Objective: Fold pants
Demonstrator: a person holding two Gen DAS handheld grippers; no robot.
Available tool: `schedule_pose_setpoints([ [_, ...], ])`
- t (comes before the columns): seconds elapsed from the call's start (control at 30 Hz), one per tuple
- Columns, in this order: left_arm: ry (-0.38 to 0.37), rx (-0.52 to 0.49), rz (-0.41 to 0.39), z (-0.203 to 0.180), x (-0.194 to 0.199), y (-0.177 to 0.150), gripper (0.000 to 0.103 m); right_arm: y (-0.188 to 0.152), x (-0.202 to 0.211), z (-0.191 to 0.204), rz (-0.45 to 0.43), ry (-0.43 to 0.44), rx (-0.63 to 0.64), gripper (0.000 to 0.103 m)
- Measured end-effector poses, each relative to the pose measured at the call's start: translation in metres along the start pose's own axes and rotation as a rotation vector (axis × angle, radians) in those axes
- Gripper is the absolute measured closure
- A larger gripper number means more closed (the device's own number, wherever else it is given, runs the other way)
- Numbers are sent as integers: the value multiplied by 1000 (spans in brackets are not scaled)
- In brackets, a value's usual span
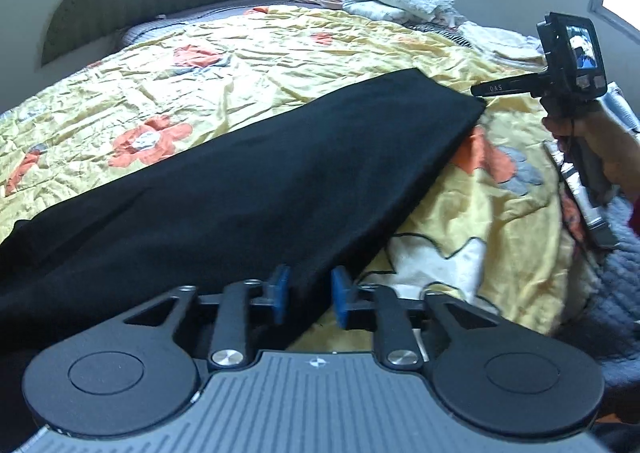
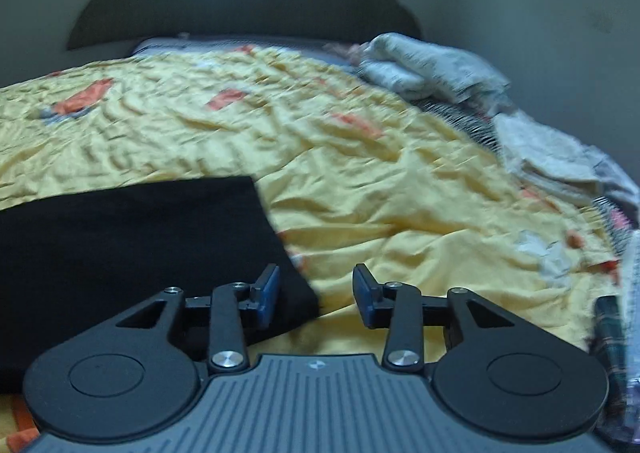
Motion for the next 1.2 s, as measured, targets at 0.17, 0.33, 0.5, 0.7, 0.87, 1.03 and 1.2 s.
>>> schedule_pose_setpoints([
  [0.17, -28, 112, -81, 15, 14, 20, 51, 13, 31, 22, -83, 150, 2, 64],
  [0.33, 64, 198, -9, 38, -12, 15, 51, -7, 27, 85, 21, 385, 114, 64],
  [0.5, 107, 77, 3, 20, -12, 5, 50, -12, 28, 83, 6, 291, 138, 45],
  [0.7, 172, 125, -45, 28, -19, 18, 40, -10, 50, 95, -14, 455, 68, 45],
  [0.87, 157, 64, -12, 17, -27, 8, 41, -31, 50, 109, 23, 441, 154, 45],
  [1.03, 198, 45, -65, 10, -27, 20, 39, -32, 58, 102, 32, 441, 144, 44],
  [1.2, 245, 129, -77, 15, -46, 40, 34, -24, 58, 110, -4, 481, 92, 43],
])
Point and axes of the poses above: each gripper's, at about its wrist camera, not at the fingertips, and x roughly against the way its jaws point, z to its left, y to its top, the point moved 6 cm from there along -x, roughly the way its jaws point, and after that the axes turned 1 degree about x, right-handed, at the moved point
